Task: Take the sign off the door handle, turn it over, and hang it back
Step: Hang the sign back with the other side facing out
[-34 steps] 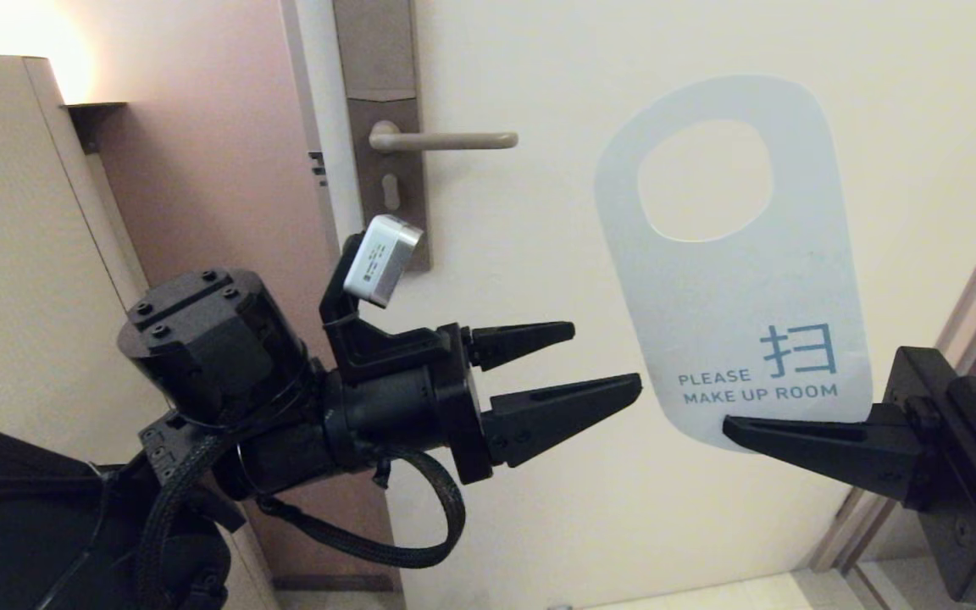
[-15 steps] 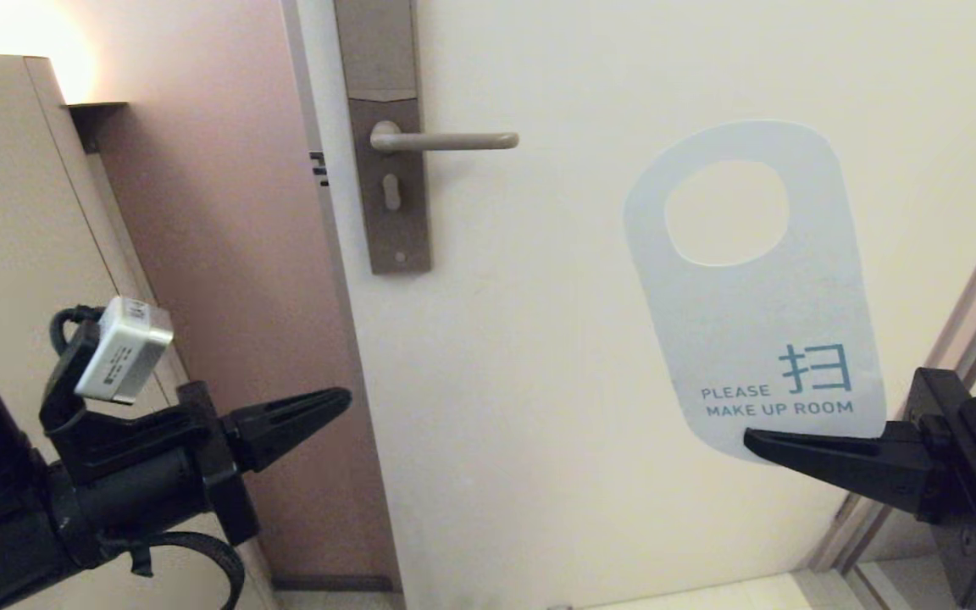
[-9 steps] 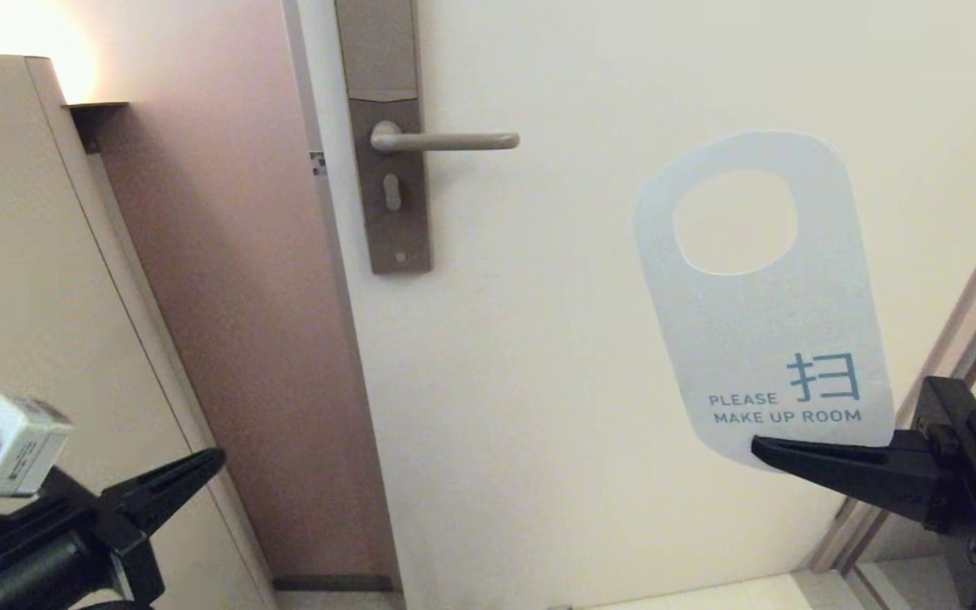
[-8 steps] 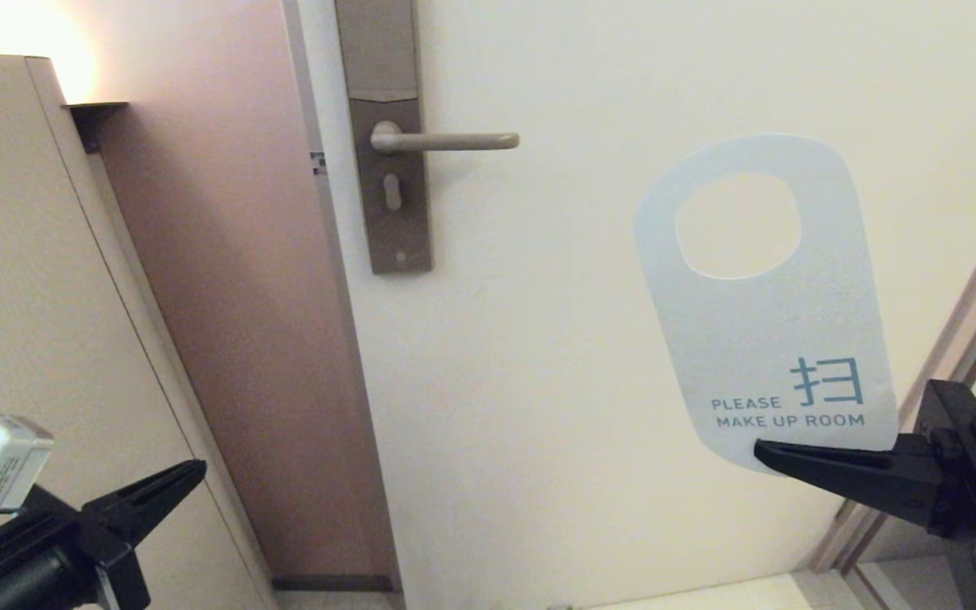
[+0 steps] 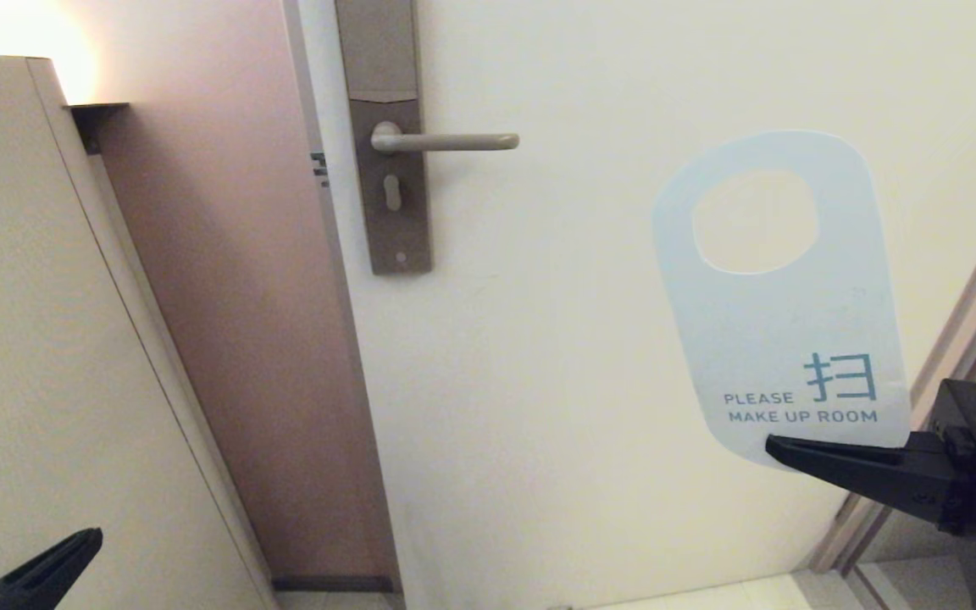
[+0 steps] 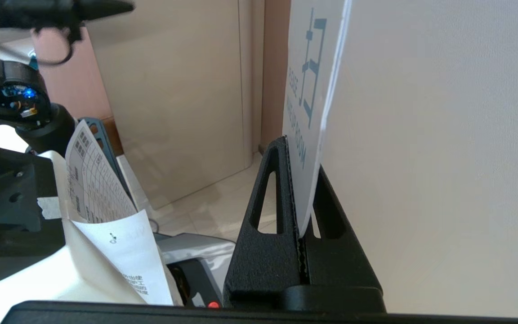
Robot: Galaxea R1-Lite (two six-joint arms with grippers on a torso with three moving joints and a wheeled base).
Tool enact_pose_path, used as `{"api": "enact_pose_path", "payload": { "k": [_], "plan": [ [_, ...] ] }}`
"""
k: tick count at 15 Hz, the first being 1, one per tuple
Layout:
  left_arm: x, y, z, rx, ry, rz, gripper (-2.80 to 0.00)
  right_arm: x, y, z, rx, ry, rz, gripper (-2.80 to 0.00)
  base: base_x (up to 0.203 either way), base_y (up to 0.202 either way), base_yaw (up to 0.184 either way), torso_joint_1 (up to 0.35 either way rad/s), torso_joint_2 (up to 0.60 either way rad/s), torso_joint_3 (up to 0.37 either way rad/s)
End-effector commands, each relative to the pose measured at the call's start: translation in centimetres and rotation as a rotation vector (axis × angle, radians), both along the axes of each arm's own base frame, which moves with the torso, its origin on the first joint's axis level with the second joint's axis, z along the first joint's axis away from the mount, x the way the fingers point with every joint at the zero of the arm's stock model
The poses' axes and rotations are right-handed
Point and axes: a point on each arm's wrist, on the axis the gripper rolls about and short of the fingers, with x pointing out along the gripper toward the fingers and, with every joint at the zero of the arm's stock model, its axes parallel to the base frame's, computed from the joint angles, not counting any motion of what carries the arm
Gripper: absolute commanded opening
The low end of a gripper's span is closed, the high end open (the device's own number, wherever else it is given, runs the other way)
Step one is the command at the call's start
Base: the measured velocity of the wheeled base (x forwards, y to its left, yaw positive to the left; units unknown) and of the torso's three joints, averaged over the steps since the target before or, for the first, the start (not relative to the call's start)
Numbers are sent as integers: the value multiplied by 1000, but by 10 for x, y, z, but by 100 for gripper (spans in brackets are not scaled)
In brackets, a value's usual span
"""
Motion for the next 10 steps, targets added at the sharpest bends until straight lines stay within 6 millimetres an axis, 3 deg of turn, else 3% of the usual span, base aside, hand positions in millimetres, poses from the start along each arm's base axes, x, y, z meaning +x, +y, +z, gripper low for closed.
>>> {"api": "enact_pose_path", "payload": {
  "k": [1, 4, 7, 10],
  "plan": [
    [-24, 0, -4, 0, -60, 4, -280, 1, 0, 1, 3, -2, -1, -280, 0, 0, 0, 0, 0, 0],
    [-49, -1, -19, -1, -57, 12, -280, 6, 1, 4, 4, -2, -10, -280, 0, 0, 0, 0, 0, 0],
    [-60, -1, -27, -17, -70, 42, -280, 13, 3, 9, 7, -8, -20, -280, 0, 0, 0, 0, 0, 0],
    [-72, -1, -29, -13, -197, 47, -280, 30, 7, 19, 13, -21, -37, -280, 0, 0, 0, 0, 0, 0]
  ]
}}
